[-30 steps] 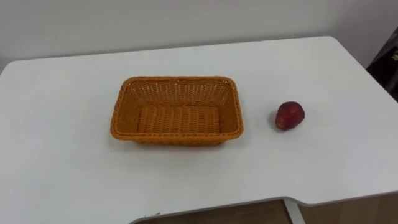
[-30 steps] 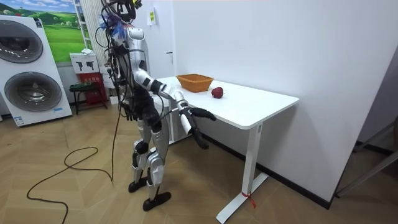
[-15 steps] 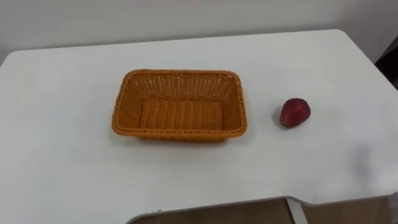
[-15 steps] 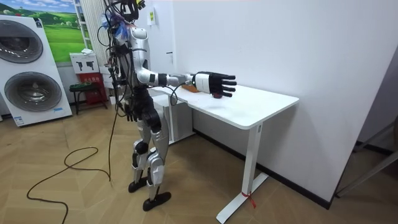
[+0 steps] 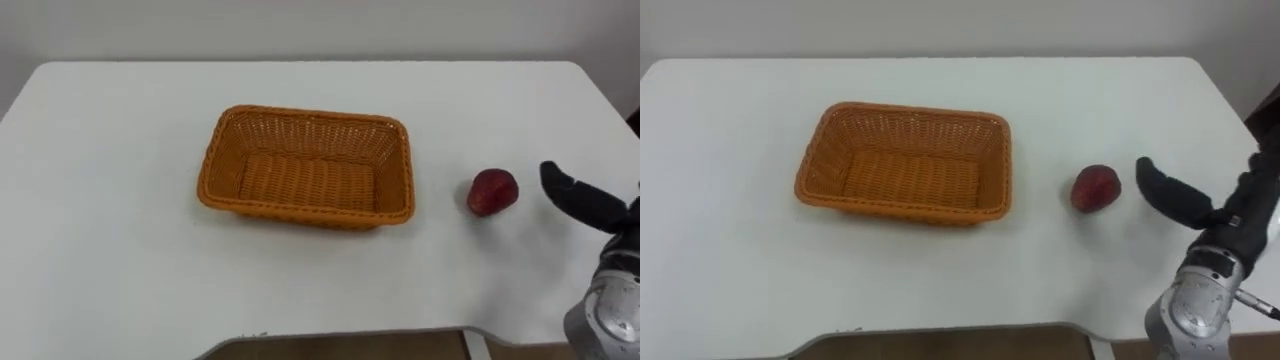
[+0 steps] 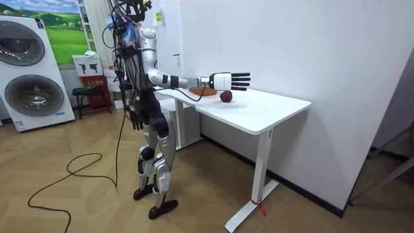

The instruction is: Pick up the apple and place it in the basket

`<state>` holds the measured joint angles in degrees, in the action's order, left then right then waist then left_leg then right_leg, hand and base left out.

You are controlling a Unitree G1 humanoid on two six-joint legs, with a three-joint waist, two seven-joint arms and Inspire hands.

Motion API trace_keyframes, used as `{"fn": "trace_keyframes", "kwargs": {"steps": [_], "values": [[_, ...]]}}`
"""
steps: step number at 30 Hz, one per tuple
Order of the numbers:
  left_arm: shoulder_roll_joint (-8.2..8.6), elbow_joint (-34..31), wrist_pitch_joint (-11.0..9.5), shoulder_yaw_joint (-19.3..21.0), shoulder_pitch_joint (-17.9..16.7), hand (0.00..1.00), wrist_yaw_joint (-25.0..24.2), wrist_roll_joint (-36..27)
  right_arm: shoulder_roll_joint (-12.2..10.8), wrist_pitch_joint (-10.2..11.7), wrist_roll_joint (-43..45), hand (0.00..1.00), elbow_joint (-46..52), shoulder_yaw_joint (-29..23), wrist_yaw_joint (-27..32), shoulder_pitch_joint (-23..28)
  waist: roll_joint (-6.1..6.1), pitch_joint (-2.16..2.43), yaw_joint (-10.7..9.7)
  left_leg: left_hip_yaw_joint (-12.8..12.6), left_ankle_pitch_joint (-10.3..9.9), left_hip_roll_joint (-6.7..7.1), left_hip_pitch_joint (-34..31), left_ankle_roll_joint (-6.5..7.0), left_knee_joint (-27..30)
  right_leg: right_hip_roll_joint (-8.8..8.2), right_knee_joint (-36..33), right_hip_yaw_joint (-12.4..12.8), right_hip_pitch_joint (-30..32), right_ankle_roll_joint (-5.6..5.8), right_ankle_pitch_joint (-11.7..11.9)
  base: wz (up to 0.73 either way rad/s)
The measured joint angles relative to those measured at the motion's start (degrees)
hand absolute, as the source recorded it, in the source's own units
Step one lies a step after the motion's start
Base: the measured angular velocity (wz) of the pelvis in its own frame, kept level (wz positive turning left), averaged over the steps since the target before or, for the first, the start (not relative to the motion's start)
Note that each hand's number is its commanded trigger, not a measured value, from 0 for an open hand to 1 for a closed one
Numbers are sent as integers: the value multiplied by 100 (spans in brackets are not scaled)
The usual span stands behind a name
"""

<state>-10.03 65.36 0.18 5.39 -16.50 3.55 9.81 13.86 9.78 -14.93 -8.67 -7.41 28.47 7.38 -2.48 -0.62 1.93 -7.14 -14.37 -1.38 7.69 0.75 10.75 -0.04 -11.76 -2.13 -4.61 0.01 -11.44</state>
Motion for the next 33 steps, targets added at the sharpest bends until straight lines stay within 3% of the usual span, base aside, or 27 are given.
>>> {"fn": "trace_keyframes", "kwargs": {"steps": [6,9,12,21,26,33], "values": [[-7,-58,53,17,-27,0,-148,255,19,-17,184,0,-5,3,-435,-34,-60,37,10,71,0,0,-8,0,57,-13,10,-99,-27,-8,6,8],[-8,-87,108,15,-14,0,-194,438,83,-144,256,0,-9,77,-695,-95,-87,49,25,82,0,0,-13,-1,60,-13,7,-108,-36,-10,6,1],[-21,-129,109,15,-9,0,-196,484,232,-192,368,0,-12,213,-1001,-150,-101,45,26,81,0,3,4,-1,61,-14,7,-101,-28,-9,6,0],[-95,-133,110,15,23,0,-200,486,240,-237,401,0,-78,281,-1523,-198,-133,37,150,109,0,-1,3,-1,53,-11,14,-104,-23,-11,7,0],[-95,-118,113,16,-1,0,-213,473,248,-238,393,0,-671,282,-1749,-339,-130,26,153,125,0,-2,3,-1,55,-13,21,-123,-43,-14,13,1],[-97,-123,114,16,-16,0,-263,463,449,-320,399,0,-1496,277,-2149,-571,-121,24,147,128,1,2,2,-2,67,-28,2,-154,-39,-15,15,0]]}}
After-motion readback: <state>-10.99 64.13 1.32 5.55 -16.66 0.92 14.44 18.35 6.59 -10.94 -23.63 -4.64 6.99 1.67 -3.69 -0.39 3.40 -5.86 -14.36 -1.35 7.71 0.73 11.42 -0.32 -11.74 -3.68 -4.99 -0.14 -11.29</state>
